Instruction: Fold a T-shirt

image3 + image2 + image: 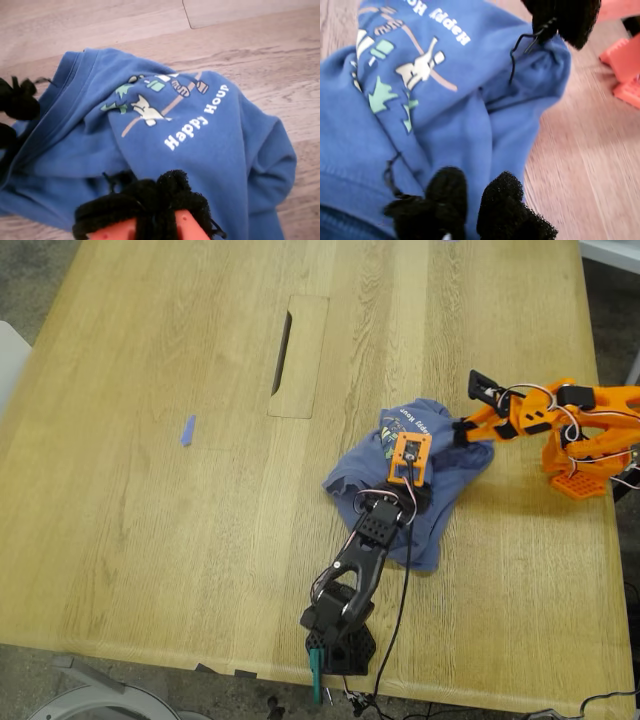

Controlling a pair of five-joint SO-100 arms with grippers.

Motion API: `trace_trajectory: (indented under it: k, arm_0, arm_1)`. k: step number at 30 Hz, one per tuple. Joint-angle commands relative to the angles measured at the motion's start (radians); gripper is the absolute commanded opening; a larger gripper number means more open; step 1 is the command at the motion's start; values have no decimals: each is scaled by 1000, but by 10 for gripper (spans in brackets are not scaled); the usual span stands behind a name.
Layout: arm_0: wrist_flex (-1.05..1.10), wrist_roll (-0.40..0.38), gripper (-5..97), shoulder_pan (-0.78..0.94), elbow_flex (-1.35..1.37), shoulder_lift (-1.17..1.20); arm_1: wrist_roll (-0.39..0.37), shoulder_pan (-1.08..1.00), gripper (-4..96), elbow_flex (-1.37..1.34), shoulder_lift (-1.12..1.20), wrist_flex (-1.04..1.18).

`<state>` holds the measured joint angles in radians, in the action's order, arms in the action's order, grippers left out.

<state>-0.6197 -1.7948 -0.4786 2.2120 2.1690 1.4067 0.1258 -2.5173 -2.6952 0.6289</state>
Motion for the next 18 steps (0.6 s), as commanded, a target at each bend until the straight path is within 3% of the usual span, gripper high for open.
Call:
trace_trajectory:
  k: [1,11,18]
  arm_0:
    - [114,3,25,20,-84,-37]
    - [206,-25,25,100,-18,-109]
    - [232,-29,25,198,86,-74]
  arm_1:
    - [6,18,3,20,46,-80]
    - [6,38,3,60,359,-397]
    - [-20,12,2,-51,400,-505]
